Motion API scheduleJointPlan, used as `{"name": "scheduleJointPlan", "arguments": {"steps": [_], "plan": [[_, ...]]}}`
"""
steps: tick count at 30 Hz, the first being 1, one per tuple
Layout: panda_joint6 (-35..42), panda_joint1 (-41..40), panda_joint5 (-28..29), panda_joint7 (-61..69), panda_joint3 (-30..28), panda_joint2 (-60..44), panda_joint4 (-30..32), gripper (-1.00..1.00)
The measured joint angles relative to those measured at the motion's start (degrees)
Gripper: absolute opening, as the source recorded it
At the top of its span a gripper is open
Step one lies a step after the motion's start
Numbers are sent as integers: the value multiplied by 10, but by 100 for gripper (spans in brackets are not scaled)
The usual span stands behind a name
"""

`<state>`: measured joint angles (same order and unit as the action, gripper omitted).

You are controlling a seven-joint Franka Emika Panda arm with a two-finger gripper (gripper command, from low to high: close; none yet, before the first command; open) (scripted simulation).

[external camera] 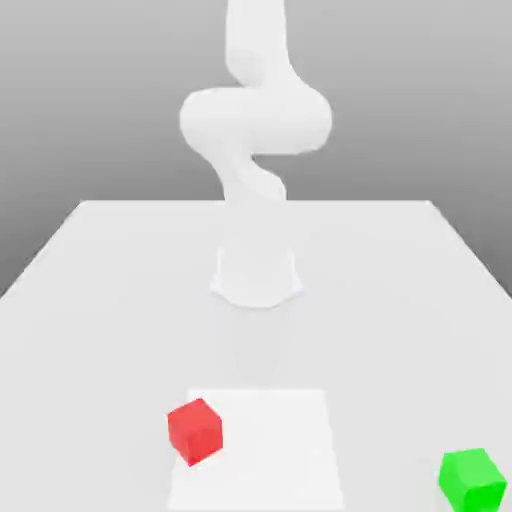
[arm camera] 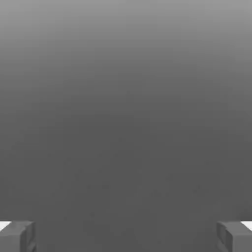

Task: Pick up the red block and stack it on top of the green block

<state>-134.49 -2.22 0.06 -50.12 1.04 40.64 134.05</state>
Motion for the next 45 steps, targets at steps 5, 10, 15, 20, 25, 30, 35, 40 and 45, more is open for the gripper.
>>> {"name": "scheduleJointPlan", "arguments": {"steps": [5,10,15,20,25,30,35,40,45], "plan": [[-56,-42,4,-91,19,-108,47,0],[-110,-78,12,-181,31,-212,92,0],[-164,-105,18,-270,36,-316,137,0],[-218,-122,13,-350,27,-419,183,0],[-297,-115,18,-379,16,-522,184,0],[-332,-110,24,-384,10,-563,179,-100],[-325,-111,23,-383,11,-555,180,-100],[-245,-111,10,-365,22,-466,189,-100],[-191,-58,39,-263,89,-488,122,-100]]}}
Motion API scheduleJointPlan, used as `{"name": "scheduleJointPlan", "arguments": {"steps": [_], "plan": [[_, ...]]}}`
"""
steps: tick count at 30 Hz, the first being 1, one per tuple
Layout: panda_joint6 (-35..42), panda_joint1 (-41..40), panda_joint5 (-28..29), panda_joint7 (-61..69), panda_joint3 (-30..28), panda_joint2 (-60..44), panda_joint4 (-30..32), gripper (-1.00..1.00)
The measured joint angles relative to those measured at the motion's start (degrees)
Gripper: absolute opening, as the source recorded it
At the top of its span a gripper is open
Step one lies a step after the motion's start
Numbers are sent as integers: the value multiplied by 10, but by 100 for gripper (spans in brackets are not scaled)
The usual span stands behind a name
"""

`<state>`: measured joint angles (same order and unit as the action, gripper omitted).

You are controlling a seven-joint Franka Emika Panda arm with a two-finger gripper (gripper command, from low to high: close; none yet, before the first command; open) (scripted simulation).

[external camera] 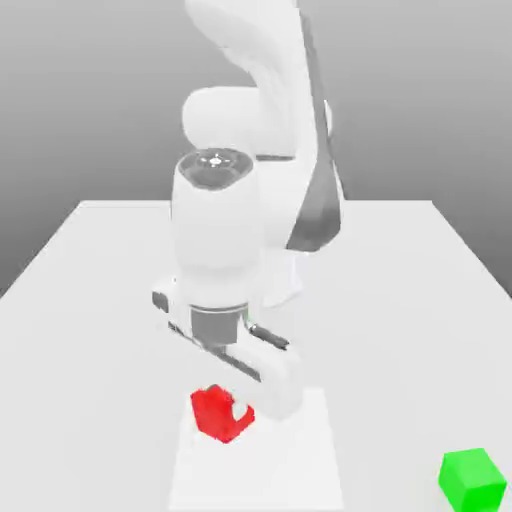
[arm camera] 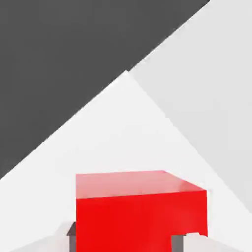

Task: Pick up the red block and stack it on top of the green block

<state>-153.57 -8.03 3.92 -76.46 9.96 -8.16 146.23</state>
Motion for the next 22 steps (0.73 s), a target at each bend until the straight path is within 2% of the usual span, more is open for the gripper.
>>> {"name": "scheduleJointPlan", "arguments": {"steps": [7,9,11,12,18,22], "plan": [[57,73,43,146,99,-44,-96,-100],[57,102,74,177,115,-83,-131,-100],[32,132,116,181,107,-138,-156,-100],[23,142,125,180,101,-153,-161,100],[18,146,131,178,99,-160,-163,100],[69,128,88,210,126,-103,-160,100]]}}
